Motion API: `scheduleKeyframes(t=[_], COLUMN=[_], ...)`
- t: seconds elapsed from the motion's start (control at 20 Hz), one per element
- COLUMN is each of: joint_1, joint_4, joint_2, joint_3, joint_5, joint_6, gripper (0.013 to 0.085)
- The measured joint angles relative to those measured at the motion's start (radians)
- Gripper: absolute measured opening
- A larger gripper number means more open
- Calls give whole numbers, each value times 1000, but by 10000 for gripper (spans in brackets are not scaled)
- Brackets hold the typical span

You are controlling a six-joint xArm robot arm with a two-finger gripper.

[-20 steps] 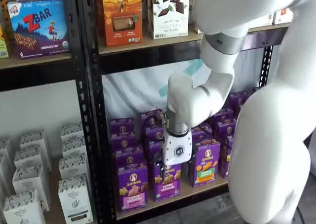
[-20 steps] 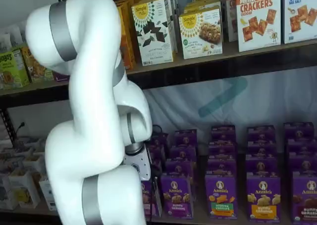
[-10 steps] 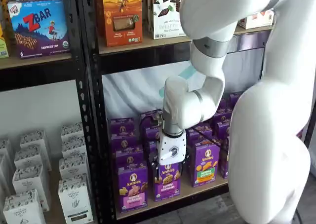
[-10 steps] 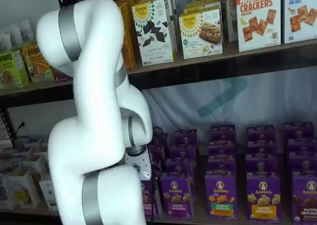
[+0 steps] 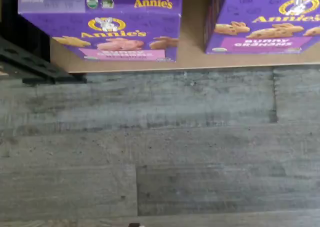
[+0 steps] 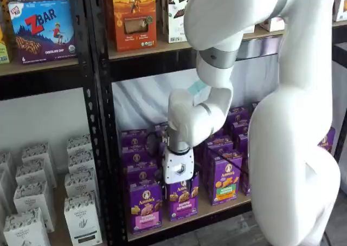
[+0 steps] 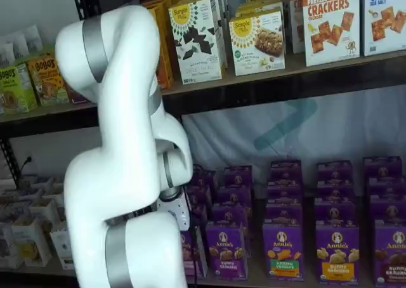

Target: Pick up the purple box with a pink patch in the middle, on the bottom shelf, the first box from the left

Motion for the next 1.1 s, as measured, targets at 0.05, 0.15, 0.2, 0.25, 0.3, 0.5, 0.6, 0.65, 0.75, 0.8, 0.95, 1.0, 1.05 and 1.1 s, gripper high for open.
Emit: scheduleKeyframes(t=[0.05,0.15,0.2,0.25,0.3,0.5,0.6,0.65,0.75,0.8,0.95,1.0,1.05,1.1], joint_1=[8,17,21,23,27,30,26,24,21,19,8,6,3,0], joint_4=[3,12,7,6,21,48,37,40,60,62,46,46,45,39], joint_2=[17,40,57,70,86,135,156,167,192,204,250,264,278,291], joint_3=[-21,-50,-69,-83,-101,-158,-183,-197,-226,-240,-291,-307,-324,-338], joint_5=[6,15,19,21,23,42,44,47,52,53,53,53,53,53], joint_6=[4,5,14,17,7,-15,-9,-13,-36,-39,-35,-38,-39,-36], gripper=[850,850,850,850,850,850,850,850,850,850,850,850,850,850])
